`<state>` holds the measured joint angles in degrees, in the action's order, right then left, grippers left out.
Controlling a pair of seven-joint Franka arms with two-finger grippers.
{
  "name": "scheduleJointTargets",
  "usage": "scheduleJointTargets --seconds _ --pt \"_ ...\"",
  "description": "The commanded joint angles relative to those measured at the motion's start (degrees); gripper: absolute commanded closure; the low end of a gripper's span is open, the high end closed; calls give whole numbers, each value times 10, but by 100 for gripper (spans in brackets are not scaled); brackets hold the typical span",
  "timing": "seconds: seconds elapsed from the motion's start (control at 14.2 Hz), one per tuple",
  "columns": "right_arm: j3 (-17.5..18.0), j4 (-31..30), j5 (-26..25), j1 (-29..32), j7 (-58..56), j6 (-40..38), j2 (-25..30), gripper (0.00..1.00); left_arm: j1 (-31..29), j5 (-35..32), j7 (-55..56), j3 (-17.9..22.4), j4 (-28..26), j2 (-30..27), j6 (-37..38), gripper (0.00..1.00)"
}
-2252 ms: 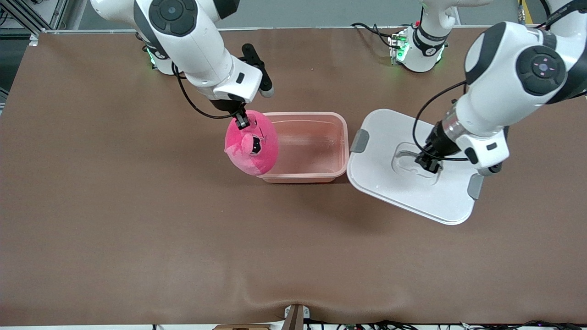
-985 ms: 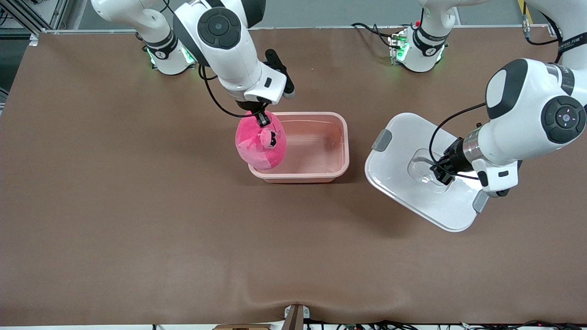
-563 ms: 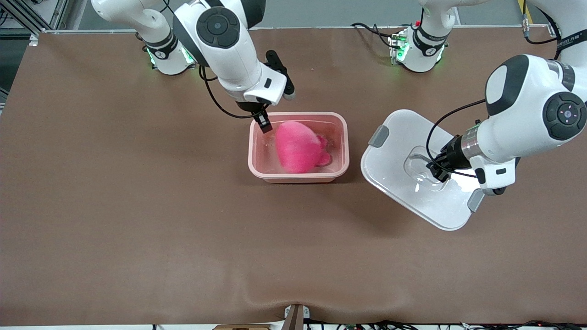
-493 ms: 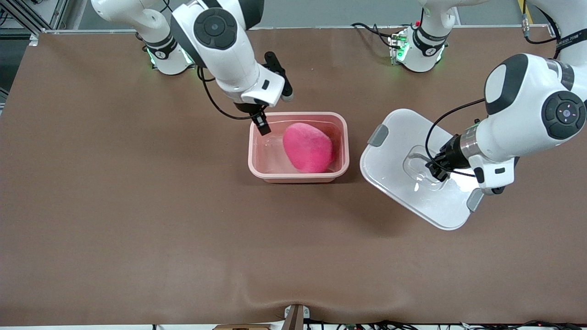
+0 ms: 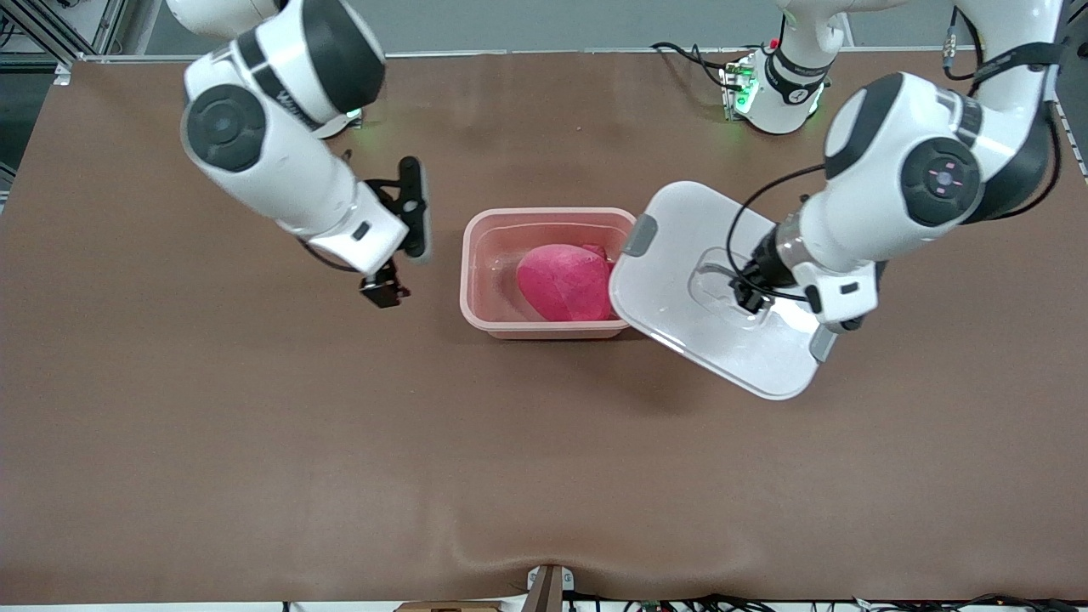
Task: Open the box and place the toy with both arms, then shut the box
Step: 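Lower the plush into the pink tray and open the right gripper, then set the lid back onto the tray with the left gripper while the right withdraws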
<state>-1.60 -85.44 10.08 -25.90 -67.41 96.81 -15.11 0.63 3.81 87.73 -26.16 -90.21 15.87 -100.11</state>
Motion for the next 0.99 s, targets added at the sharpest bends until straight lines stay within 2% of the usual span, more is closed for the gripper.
scheduleJointTargets --seconds 0.0,0.21,0.56,0.77,0.91 --pt "7 -4 2 29 112 -32 15 0 52 -2 99 1 -3 -3 -26 100" --pt "-2 -6 -17 43 208 -36 27 0 113 -33 227 1 -8 11 -61 100" --pt "-2 -14 -17 129 395 -95 60 0 193 -114 459 1 -49 30 -154 100" --pt "-9 -15 -22 171 402 -87 69 0 230 -150 522 1 -61 45 -181 100" --pt "-43 -25 -31 177 403 -69 84 0 246 -186 577 1 -61 60 -206 100"
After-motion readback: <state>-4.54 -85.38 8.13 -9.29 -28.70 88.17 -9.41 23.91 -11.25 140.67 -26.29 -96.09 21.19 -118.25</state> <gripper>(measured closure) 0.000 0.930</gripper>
